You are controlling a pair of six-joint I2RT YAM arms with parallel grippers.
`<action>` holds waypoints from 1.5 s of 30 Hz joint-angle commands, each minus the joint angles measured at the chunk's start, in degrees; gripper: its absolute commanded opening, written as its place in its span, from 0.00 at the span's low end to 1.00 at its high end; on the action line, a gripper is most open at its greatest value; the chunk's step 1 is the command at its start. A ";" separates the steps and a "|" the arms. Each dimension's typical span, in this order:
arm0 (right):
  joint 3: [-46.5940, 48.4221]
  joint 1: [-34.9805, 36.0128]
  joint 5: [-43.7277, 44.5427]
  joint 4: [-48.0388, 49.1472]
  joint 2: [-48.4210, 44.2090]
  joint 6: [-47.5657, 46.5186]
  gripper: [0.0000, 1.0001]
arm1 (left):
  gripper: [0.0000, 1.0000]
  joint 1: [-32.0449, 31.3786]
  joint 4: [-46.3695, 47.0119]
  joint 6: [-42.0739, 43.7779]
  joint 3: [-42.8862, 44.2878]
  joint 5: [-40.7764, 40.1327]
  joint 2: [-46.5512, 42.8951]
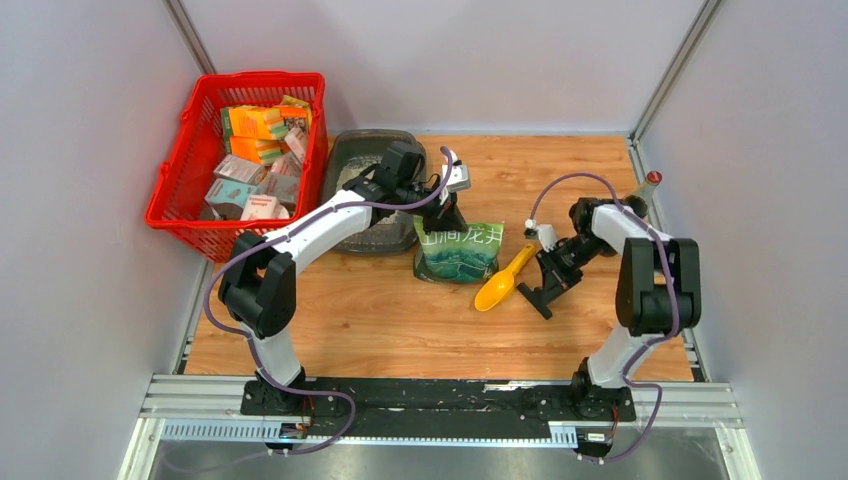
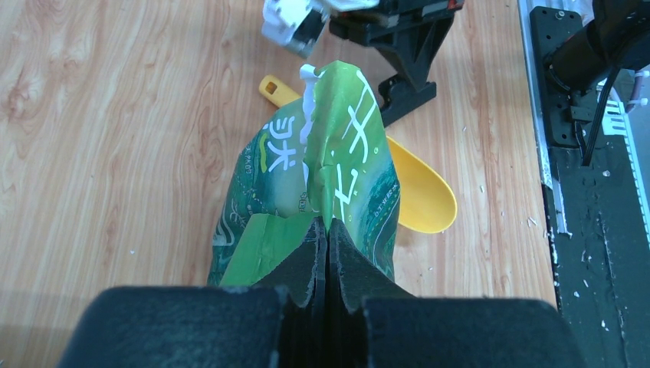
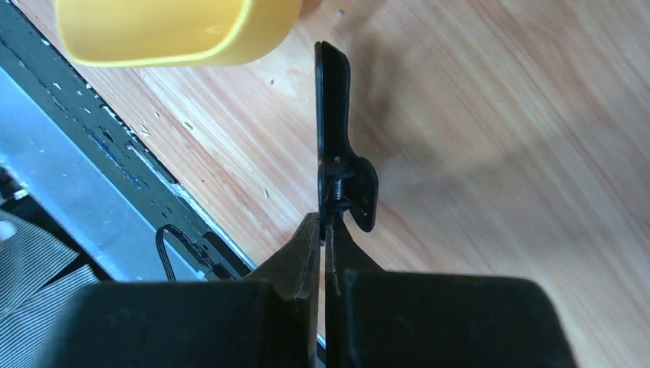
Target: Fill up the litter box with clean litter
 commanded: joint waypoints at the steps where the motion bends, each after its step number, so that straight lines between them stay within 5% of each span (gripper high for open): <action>1: 2.04 0.09 3.52 -6.31 -10.75 -3.31 0.00 | 0.00 -0.18 -1.97 0.01 0.97 0.73 -0.92; 10: 10.92 1.14 -2.17 -16.98 -24.91 -17.29 0.00 | 0.00 -0.26 -0.57 -1.75 2.82 2.06 0.31; 21: 26.83 14.94 -2.18 -12.86 -15.43 -10.53 0.00 | 0.00 -0.18 -0.48 -2.01 3.44 3.63 0.57; 30: 33.25 18.55 1.69 -8.71 -9.19 -3.41 0.00 | 0.35 -0.26 1.88 -4.82 2.47 9.77 0.66; 45: 33.52 19.08 -0.68 -5.46 -9.18 1.25 0.00 | 0.43 -0.44 8.14 -12.12 3.87 13.57 5.40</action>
